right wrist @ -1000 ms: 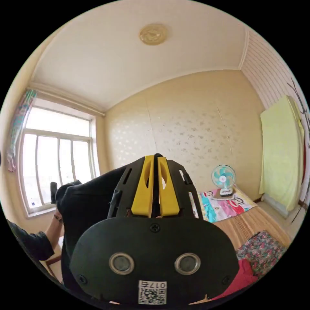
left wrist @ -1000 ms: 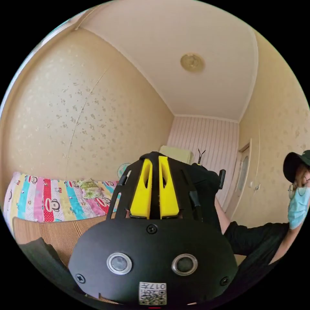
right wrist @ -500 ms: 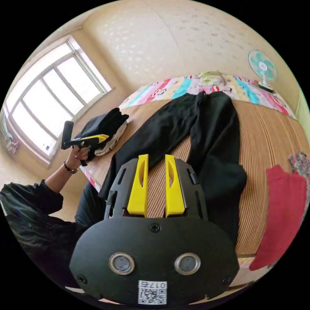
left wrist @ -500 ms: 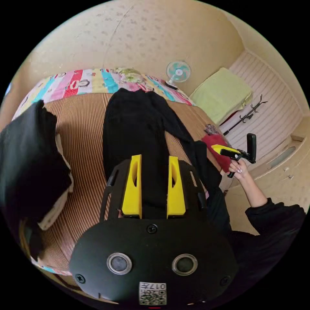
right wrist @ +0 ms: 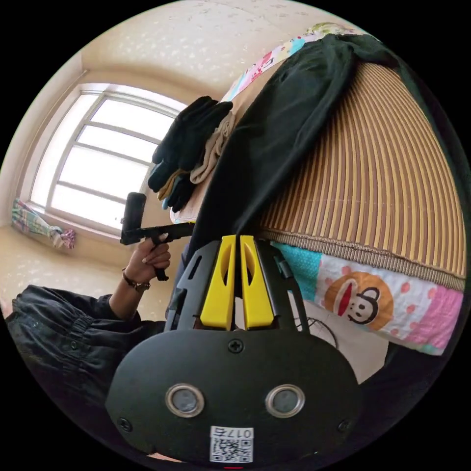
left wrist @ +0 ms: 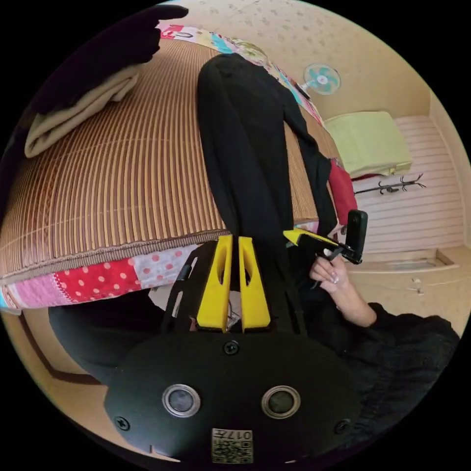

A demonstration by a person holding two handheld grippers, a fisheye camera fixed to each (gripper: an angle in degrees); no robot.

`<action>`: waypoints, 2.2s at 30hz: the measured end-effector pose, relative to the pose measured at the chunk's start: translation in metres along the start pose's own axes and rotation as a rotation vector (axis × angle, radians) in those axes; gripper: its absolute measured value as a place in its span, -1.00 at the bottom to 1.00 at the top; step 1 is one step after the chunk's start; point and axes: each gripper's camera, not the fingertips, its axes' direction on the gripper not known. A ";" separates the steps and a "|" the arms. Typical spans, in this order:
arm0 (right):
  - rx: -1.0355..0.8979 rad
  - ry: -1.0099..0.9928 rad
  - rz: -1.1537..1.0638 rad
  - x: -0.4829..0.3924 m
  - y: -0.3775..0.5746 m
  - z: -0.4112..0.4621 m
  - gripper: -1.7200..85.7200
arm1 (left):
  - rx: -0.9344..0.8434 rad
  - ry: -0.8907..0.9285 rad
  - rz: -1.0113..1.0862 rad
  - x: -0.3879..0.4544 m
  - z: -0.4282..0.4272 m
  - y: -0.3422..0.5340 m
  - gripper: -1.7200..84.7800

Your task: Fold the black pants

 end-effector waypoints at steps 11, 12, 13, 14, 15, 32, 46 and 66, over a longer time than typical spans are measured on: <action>0.418 0.412 0.261 0.070 0.096 -0.257 -0.74 | 0.162 -0.132 -0.337 -0.052 -0.043 0.100 -0.82; 0.551 0.517 0.380 0.089 0.117 -0.286 -0.71 | 0.184 -0.128 -0.322 -0.048 -0.046 0.099 -0.82; 0.602 0.558 0.422 0.098 0.126 -0.297 -0.70 | 0.191 -0.132 -0.308 -0.045 -0.047 0.097 -0.82; 0.644 0.607 0.472 0.117 0.137 -0.312 -0.68 | 0.193 -0.146 -0.268 -0.036 -0.048 0.090 -0.81; 0.625 0.614 0.505 0.135 0.139 -0.320 -0.66 | 0.191 -0.161 -0.224 -0.026 -0.049 0.081 -0.82; 0.894 0.155 -0.010 0.061 0.295 -0.384 -0.91 | 0.194 0.252 0.187 0.082 -0.078 0.040 -0.66; 0.440 -0.131 -0.434 -0.019 0.153 -0.243 -0.93 | -0.032 0.469 0.213 0.115 -0.038 -0.028 -0.59; 0.162 0.366 0.342 0.260 -0.236 -0.261 -0.57 | 0.131 0.325 0.478 0.163 -0.037 0.025 -0.98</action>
